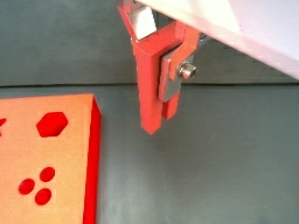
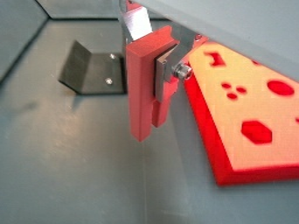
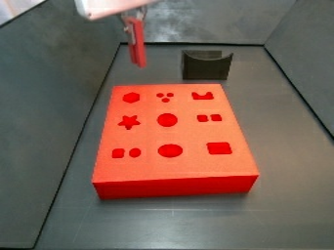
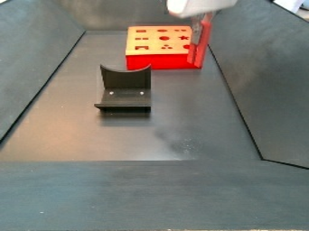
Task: Pick up the double-square object. Move up. Move to above the board. Insert the double-square object.
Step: Move to above the board.
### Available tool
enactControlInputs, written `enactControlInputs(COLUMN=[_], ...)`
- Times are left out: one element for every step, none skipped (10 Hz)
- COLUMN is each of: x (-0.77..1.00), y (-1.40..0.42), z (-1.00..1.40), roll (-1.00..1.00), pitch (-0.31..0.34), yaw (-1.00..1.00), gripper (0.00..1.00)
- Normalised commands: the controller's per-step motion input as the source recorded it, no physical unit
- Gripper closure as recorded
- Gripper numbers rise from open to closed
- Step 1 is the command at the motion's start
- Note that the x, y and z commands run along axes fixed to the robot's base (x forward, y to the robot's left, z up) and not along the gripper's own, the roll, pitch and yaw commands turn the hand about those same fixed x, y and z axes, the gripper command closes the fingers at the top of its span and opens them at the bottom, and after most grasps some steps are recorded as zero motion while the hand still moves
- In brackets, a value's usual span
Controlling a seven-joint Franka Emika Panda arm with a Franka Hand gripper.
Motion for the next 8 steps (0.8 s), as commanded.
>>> enactControlInputs(x=[0.15, 0.14, 0.13, 0.11, 0.11, 0.09, 0.07, 0.05], y=[0.11, 0.09, 0.09, 0.08, 0.07, 0.06, 0.04, 0.03], z=[1.00, 1.00, 1.00, 1.00, 1.00, 0.99, 0.81, 0.64], roll=[0.17, 0.17, 0.16, 0.15, 0.15, 0.14, 0.13, 0.12], pitch=[0.081, 0.087, 0.086, 0.085, 0.087, 0.091, 0.090, 0.091], yaw=[0.14, 0.10, 0.09, 0.06, 0.05, 0.04, 0.04, 0.04], gripper=[1.00, 1.00, 1.00, 1.00, 1.00, 1.00, 1.00, 1.00])
